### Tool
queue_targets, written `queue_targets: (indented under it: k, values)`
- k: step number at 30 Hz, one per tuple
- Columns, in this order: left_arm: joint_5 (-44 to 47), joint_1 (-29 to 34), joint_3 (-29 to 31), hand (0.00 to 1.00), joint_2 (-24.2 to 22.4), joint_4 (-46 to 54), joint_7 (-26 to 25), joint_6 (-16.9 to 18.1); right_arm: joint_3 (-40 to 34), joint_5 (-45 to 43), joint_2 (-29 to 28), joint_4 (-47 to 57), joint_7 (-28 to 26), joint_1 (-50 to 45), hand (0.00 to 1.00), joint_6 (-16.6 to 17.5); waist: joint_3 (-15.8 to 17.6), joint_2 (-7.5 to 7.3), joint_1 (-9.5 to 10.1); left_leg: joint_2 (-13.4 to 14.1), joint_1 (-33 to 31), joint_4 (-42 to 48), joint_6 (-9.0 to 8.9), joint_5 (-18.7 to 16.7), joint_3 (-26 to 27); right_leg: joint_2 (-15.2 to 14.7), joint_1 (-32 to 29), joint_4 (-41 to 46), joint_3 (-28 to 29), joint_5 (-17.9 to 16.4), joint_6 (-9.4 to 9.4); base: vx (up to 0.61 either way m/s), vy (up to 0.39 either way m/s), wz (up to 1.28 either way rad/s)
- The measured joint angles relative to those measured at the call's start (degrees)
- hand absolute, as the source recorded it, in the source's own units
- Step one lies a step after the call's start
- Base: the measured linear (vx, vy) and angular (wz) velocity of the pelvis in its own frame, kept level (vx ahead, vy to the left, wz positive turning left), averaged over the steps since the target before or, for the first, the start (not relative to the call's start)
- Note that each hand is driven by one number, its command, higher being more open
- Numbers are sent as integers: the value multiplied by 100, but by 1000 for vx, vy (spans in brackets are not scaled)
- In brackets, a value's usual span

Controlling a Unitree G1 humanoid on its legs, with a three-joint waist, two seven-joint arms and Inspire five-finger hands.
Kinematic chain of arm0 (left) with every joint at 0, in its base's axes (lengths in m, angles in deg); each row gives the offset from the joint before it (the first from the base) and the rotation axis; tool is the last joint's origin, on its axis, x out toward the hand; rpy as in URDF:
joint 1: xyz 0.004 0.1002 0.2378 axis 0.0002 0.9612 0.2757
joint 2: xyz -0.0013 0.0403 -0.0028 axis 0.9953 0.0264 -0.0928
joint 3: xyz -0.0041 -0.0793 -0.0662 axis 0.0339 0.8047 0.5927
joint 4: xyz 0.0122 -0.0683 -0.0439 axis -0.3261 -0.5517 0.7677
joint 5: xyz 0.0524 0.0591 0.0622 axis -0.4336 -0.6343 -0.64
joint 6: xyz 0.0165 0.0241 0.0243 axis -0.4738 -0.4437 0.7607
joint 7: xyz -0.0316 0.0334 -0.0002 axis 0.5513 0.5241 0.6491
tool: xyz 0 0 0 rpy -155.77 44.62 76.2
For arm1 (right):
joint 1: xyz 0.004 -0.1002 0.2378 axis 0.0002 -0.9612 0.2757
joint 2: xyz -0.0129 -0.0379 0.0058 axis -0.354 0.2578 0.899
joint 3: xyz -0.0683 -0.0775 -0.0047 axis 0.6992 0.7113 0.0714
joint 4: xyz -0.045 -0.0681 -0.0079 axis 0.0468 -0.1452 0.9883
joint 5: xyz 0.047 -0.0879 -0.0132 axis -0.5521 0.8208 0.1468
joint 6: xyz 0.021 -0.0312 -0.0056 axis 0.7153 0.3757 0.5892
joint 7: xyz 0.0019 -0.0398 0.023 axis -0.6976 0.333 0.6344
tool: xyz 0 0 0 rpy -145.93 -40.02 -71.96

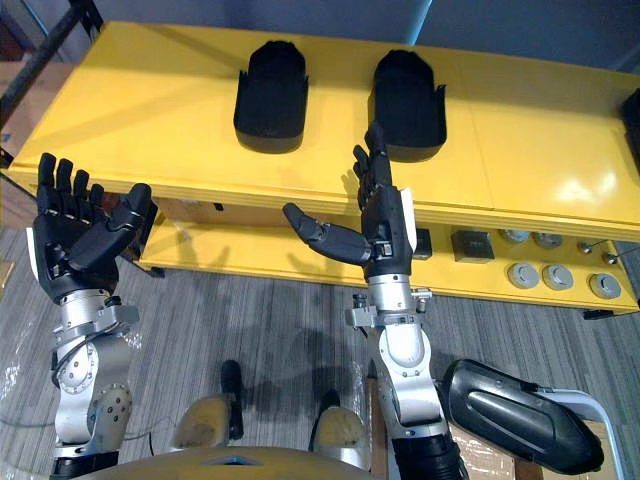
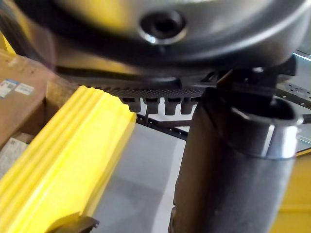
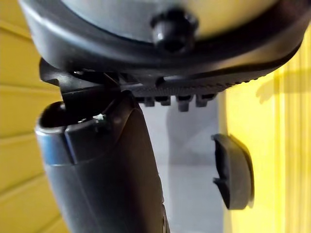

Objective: Walk over and take three plastic housings, then place them on the shelf

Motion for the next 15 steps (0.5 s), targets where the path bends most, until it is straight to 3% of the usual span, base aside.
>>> queue_targets:
  k: [6,10,15]
  values:
    - [130,145,-422,100,0,0,537,1,-770,7,-293,6,747,-802,100,-488,-260,19,-223,17,390,-352,-15,-3,613,55,-50,-324,595,243,18,-9,39,-51]
    - [257,143,-804,100,109,-12,534,2,-1489,-84,-411,7,999,-1569,100,-488,-362,3,-696,36,447,-357,-23,-119,1426,123,-459,-555,1497,581,71,1,59,-111]
    - [246,13,-1350,100,388,-82,140,80,-2061,-385,-412,9,1055,-2131,100,-321,-485,-33,-1099,139,514,431,-118,-964,1549,330,-735,-753,2852,913,185,40,24,-148]
